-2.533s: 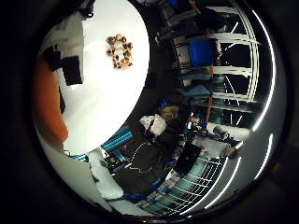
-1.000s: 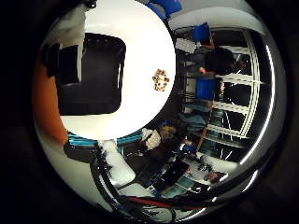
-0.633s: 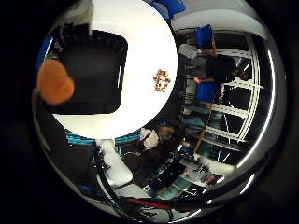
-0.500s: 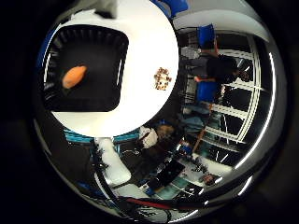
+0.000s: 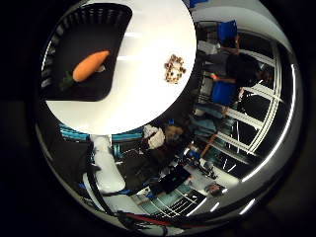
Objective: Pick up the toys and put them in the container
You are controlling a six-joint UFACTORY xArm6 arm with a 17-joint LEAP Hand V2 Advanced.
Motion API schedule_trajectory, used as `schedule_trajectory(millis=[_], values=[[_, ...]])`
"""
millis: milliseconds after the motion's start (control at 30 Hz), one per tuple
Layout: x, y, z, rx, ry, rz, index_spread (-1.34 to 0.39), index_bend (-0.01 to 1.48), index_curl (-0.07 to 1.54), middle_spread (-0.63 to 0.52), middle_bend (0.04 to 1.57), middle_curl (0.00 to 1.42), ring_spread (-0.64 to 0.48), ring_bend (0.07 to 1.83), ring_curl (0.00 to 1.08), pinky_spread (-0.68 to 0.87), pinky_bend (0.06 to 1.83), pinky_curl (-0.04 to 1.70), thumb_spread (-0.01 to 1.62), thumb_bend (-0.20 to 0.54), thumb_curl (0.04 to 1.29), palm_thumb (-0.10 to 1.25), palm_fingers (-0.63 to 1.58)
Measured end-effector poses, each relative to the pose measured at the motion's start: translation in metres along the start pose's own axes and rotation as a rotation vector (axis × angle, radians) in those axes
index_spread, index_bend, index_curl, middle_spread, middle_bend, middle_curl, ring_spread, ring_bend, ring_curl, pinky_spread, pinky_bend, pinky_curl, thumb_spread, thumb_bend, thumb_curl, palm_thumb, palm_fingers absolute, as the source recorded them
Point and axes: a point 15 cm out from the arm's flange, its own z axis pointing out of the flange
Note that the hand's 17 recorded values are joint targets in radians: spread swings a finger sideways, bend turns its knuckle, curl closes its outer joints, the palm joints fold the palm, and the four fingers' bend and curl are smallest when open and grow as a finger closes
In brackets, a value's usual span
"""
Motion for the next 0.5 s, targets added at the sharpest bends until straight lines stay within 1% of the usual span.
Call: schedule_trajectory(millis=[233, 500], values=[[0.076, 0.027, 0.001, 0.02, -0.039, 0.089, -0.41, 0.16, 0.28, -0.02, 0.21, 0.35, 0.18, 0.37, 0.25, 0.41, 0.43, 0.32, 1.19, -0.018, 0.28, 0.59, 0.14], [0.137, 0.049, 0.012, 0.022, -0.055, 0.164, -0.41, 0.16, 0.27, -0.02, 0.21, 0.34, 0.18, 0.36, 0.24, 0.41, 0.42, 0.31, 1.18, -0.019, 0.27, 0.58, 0.16]])
